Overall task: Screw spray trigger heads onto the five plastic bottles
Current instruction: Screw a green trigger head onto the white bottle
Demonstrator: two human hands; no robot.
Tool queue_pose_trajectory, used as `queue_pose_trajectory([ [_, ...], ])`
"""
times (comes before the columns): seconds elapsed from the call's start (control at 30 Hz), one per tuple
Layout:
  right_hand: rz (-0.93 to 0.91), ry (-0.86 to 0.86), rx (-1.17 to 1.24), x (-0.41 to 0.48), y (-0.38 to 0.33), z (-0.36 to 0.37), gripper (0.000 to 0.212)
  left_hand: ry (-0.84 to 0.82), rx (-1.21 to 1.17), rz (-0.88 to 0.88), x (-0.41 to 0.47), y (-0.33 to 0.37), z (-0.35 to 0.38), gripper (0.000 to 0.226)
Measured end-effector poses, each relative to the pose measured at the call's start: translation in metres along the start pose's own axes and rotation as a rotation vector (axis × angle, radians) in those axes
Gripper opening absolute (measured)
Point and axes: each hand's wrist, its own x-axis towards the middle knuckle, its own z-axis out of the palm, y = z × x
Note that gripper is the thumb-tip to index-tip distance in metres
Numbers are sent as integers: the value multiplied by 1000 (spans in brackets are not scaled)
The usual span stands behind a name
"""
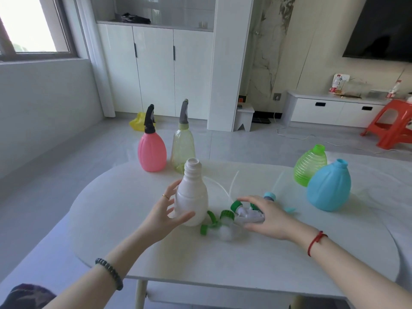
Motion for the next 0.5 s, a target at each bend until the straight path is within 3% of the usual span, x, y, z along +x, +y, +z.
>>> queue_pose_trajectory([
  [0.1, -65, -21, -14, -6, -11, 13, 67, -4, -21, 4, -1, 1, 1, 72],
  [0.2, -120, -95, -269, -5, -24, 26, 77, -7, -34, -1, -2, 3, 2, 71],
  [0.3, -147, -98, -432, 1, -33, 31, 68, -2, -44, 0, -3, 5, 2, 71],
  [0.4, -216, -54, -388, 5, -33, 24, 58, 5, -60, -3, -4, 5, 2, 71],
  [0.5, -245, 102, -76, 4, -35, 2, 54, 16, -78, -3, -4, 3, 4, 71],
])
